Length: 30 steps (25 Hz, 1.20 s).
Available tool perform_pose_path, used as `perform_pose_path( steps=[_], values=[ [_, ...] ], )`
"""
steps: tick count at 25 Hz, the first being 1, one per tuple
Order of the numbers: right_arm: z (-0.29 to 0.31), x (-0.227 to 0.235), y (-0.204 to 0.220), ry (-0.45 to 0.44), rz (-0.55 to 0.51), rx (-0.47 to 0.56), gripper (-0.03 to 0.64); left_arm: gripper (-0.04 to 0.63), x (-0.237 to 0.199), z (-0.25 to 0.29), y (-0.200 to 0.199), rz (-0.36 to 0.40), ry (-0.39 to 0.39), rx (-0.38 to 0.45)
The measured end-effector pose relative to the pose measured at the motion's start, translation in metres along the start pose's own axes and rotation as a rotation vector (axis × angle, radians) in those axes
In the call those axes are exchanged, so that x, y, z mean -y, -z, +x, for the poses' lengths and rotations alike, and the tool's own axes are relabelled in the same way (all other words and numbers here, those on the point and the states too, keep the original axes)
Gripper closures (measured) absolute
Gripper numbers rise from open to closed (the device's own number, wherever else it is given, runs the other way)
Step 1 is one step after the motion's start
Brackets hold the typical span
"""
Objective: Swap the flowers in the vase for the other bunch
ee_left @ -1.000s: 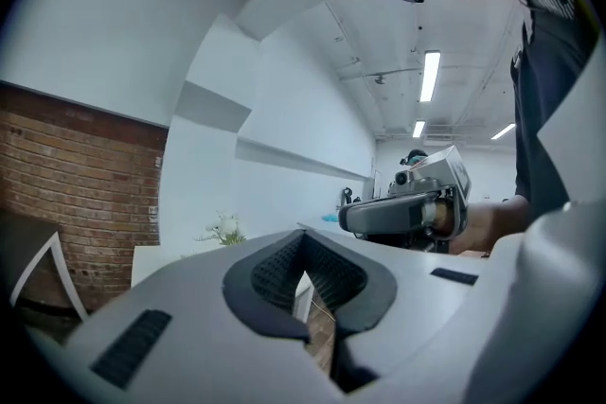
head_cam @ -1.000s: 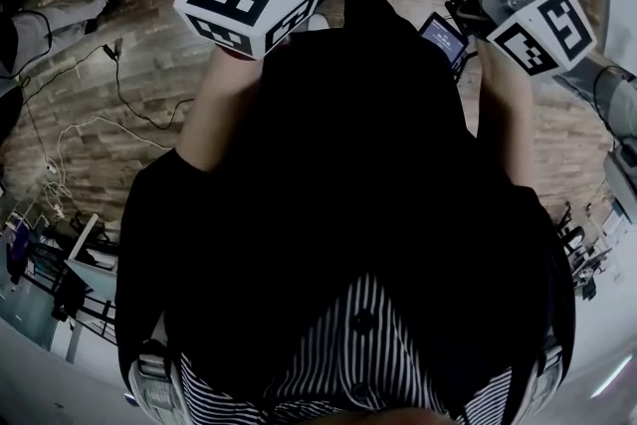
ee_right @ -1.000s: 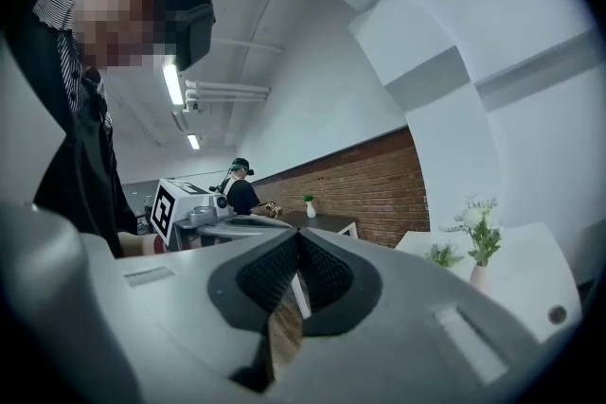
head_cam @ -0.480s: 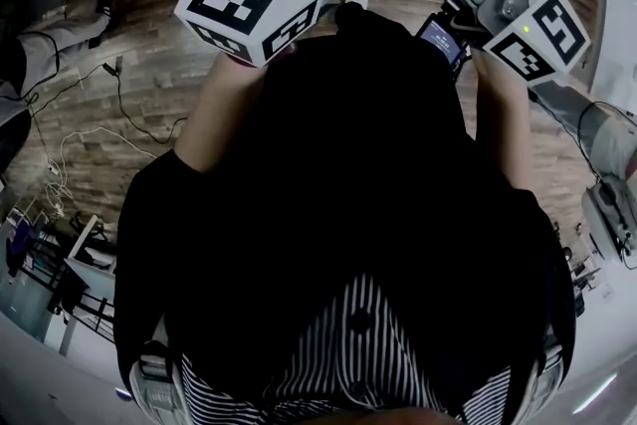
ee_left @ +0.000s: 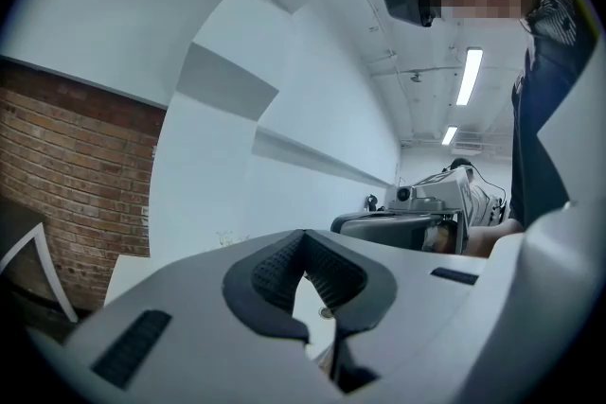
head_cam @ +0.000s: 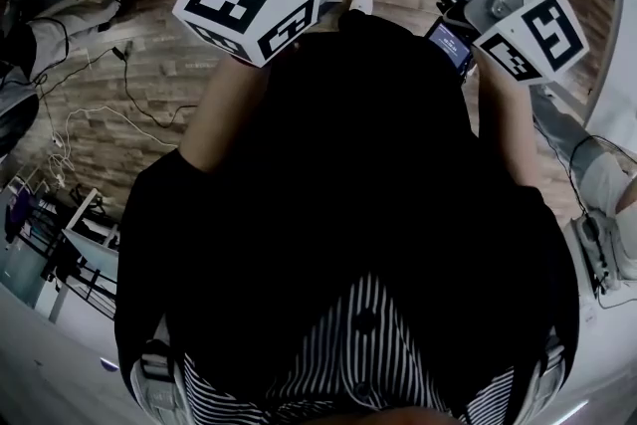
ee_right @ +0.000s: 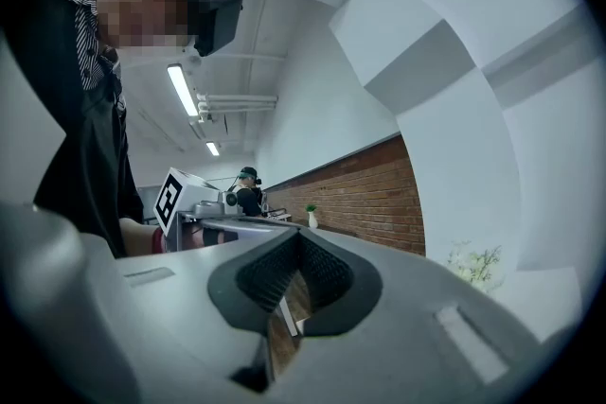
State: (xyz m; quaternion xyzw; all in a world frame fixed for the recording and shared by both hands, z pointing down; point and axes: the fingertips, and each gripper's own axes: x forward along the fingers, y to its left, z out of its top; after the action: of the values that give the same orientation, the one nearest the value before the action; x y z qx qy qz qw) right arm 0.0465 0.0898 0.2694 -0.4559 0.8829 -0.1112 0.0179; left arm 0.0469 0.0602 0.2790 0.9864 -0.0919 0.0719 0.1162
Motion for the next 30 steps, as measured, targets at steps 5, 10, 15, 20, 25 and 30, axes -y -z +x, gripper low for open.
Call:
perform_pose_path(
  steps=[5,10,15,20,25,30],
  values=[
    [-0.009,0.025,0.008,0.012,-0.01,-0.016,0.617,0.595,0.005,0.028,0.006,0.019,-0.005,-0.009],
    [-0.017,0.045,-0.007,0.154,-0.09,-0.009,0.617,0.595,0.0,0.05,-0.01,0.005,0.0,-0.029],
    [-0.009,0.058,-0.021,0.189,-0.089,0.007,0.616,0.595,-0.018,0.07,-0.025,0.008,0.032,-0.022],
    [-0.026,0.079,-0.032,0.273,-0.063,0.027,0.616,0.595,-0.005,0.105,-0.038,0.023,0.122,-0.01],
    [-0.026,0.105,-0.043,0.327,-0.04,0.062,0.616,0.595,-0.011,0.129,-0.052,0.054,0.214,0.001],
    [-0.031,0.125,-0.064,0.333,0.005,0.115,0.616,0.595,-0.016,0.139,-0.068,0.093,0.287,0.003]
  ],
)
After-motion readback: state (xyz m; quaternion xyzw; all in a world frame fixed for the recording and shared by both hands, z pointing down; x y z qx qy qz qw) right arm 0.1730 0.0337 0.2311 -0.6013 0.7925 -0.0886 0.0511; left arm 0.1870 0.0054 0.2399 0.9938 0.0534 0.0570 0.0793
